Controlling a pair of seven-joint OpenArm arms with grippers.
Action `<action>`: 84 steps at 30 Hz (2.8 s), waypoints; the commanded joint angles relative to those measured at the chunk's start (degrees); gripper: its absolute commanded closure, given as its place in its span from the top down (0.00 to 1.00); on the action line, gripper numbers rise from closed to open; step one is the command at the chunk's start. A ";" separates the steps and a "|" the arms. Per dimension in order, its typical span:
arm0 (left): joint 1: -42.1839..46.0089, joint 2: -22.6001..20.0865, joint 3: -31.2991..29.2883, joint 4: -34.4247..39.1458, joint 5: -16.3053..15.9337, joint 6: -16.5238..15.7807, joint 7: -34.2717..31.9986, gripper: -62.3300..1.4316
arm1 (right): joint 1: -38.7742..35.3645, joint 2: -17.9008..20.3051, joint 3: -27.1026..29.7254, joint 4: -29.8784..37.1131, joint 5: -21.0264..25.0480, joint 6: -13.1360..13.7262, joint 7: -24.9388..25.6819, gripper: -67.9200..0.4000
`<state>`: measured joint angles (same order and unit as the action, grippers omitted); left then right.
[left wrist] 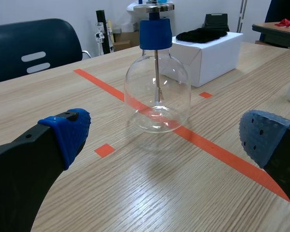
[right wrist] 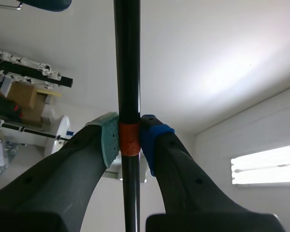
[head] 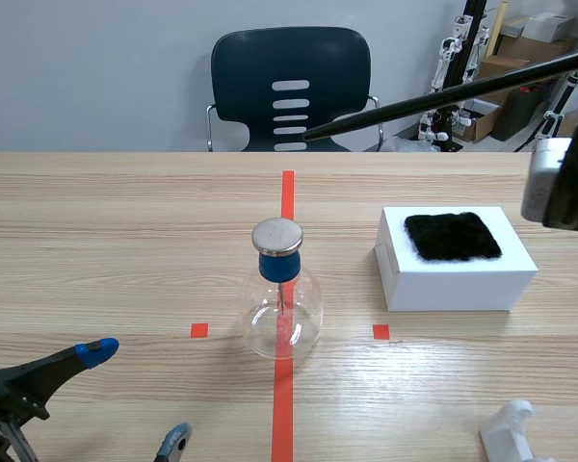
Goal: Do the electroscope experiment. hold the rod still at the electroscope
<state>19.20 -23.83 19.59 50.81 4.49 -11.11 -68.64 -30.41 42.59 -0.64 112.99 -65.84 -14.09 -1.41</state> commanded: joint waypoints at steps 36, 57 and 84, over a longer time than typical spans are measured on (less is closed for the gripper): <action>-0.02 0.00 -0.11 0.50 -0.37 -0.13 -0.76 1.00 | 7.56 0.59 -7.74 -1.31 -10.99 9.90 3.10 0.02; -0.02 0.00 -0.11 0.50 -0.37 -0.13 -0.76 1.00 | 7.56 0.57 -7.74 -1.31 -11.39 9.88 3.72 0.02; -0.02 0.00 -0.11 0.50 -0.37 -0.13 -0.76 1.00 | 7.56 0.59 -7.74 -1.31 -11.39 9.86 3.69 0.02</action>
<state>19.20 -23.83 19.59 50.81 4.49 -11.11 -68.64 -23.55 42.57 -9.04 111.26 -77.14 -3.62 2.94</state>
